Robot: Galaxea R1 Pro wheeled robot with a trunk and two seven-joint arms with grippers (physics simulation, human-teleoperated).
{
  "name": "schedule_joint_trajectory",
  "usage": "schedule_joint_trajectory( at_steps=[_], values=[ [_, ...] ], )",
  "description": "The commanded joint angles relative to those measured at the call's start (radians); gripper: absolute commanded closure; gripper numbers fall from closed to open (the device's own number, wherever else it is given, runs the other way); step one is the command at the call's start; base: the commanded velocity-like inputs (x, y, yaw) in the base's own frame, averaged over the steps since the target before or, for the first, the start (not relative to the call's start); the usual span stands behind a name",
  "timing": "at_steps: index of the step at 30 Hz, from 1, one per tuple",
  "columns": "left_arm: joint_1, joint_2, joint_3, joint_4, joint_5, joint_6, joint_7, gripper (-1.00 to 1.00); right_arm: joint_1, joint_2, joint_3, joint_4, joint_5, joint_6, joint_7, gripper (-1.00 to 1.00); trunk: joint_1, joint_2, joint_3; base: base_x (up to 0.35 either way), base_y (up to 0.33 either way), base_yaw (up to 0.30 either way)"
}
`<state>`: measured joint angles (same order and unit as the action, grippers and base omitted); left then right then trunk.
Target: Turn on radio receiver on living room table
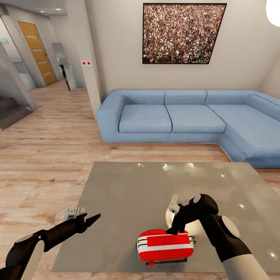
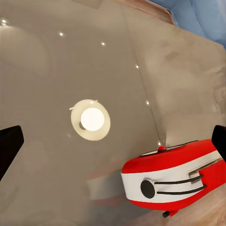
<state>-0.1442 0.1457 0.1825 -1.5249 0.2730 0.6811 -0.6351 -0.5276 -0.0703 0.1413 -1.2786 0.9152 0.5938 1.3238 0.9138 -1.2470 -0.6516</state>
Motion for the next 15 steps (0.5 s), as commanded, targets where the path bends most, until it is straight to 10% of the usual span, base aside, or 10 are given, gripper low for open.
schedule_joint_trajectory(
  at_steps=[1, 15],
  values=[
    [0.0, 0.0, 0.0, 0.0, 0.0, 0.0, 0.0, -1.0, 0.0, 0.002, 0.002, 0.0, 0.0, 0.0, 0.0, -1.0, 0.0, 0.0, 0.0, 0.0, 0.0, 0.0],
    [0.0, 0.0, 0.0, 0.0, 0.0, -0.019, -0.001, -1.0, 0.0, 0.018, 0.051, 0.113, 0.001, -0.05, -0.013, -1.0, 0.0, 0.0, 0.0, 0.0, 0.0, 0.0]
  ],
)
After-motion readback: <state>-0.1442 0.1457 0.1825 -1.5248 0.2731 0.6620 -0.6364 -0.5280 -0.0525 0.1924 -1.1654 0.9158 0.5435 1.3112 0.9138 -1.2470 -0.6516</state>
